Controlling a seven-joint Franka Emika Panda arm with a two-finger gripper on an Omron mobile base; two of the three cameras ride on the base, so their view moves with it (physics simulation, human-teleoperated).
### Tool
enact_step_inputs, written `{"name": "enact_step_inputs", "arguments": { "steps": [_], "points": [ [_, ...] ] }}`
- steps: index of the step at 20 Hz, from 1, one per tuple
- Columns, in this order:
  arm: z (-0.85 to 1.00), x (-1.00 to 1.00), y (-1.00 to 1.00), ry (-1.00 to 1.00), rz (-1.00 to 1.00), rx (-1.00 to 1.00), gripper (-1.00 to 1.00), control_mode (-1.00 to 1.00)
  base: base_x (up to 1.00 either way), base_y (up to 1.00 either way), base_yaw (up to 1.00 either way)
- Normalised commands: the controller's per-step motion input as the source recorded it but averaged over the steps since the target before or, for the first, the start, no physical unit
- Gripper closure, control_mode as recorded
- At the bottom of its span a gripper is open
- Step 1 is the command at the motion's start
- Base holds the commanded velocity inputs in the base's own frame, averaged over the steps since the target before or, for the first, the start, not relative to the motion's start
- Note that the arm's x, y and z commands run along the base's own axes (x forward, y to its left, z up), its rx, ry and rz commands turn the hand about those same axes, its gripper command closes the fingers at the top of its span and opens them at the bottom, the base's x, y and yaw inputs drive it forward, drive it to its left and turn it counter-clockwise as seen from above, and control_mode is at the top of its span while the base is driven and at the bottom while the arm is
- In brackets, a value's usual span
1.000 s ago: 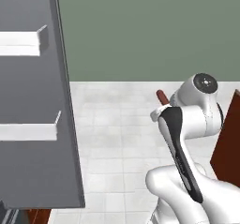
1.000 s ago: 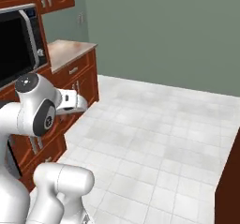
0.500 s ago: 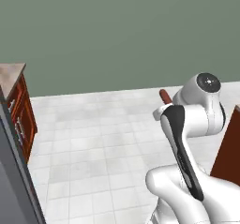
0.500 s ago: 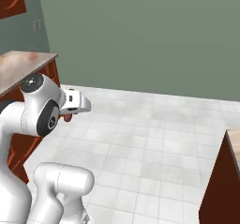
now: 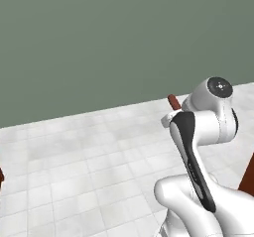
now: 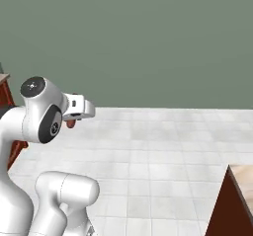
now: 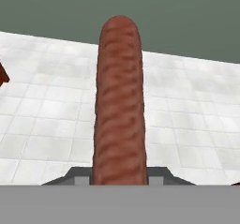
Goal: Move the hot dog bun to the plate on the dining table and place the condiment next to that plate. Then navigate to the fridge and take the sausage and place it on the plate as well.
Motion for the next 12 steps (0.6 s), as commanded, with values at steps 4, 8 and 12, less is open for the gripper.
{"name": "enact_step_inputs", "arguments": {
  "steps": [4, 8, 12],
  "points": [
    [0.00, 0.00, 0.00, 0.00, 0.00, 0.00, 1.00, 1.00, 1.00, 0.25, -0.49],
    [0.00, 0.00, 0.00, 0.00, 0.00, 0.00, 1.00, 1.00, 0.88, 0.39, -0.61],
    [0.00, 0.00, 0.00, 0.00, 0.00, 0.00, 1.00, 1.00, 0.62, 0.61, -0.67]
  ]
}}
